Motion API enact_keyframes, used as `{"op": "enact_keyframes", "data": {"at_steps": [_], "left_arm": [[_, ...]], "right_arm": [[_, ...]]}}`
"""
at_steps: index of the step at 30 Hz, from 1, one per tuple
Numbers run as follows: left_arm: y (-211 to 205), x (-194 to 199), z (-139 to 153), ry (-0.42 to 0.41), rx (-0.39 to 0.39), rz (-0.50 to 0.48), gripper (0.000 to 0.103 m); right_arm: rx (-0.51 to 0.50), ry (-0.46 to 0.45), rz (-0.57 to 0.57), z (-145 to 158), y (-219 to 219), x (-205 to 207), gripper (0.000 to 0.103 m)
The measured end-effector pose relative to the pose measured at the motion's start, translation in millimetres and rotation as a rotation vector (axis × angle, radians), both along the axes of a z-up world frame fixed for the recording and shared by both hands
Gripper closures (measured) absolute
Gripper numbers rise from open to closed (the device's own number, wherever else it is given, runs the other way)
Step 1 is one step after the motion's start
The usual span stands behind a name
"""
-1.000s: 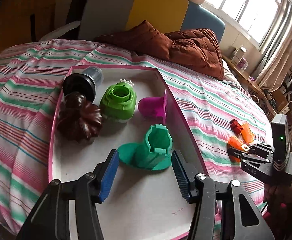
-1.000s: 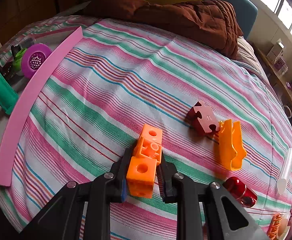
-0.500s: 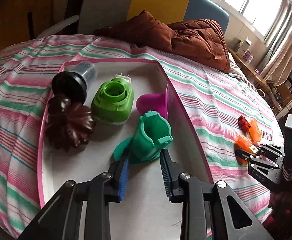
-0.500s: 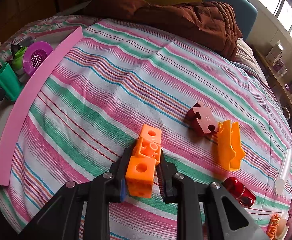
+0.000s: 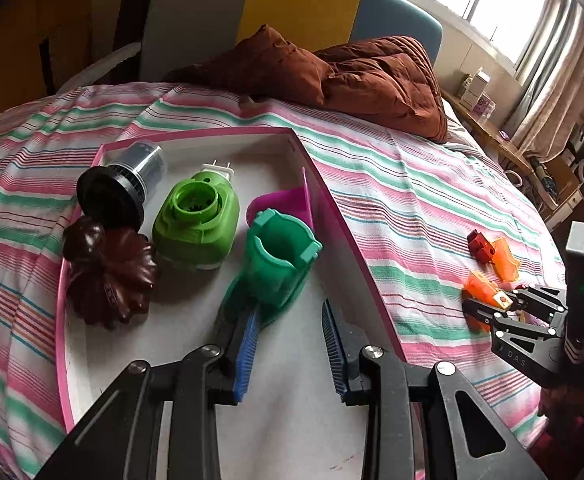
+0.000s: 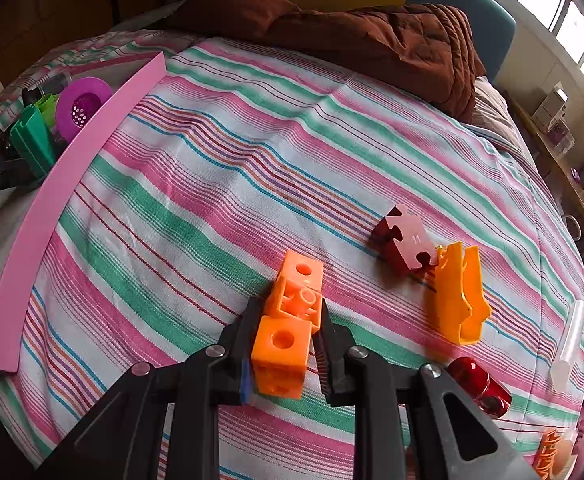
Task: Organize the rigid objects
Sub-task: 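Lower the green stamp onto the tray and open the left gripper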
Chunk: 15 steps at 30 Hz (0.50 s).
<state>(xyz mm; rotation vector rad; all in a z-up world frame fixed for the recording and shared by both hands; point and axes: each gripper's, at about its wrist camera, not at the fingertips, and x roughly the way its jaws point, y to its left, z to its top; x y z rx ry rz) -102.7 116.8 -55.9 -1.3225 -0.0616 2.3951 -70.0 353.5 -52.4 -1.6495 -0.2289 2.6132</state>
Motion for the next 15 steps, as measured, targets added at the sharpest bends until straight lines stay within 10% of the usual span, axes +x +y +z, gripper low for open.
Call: {"op": "enact_keyframes", "data": {"at_steps": [15], "left_arm": [[-29,59,18,0.061,-0.043,0.010,0.063]], "right_arm": [[0.014,-0.005,0.003,0,-2,-3,0.080]]}}
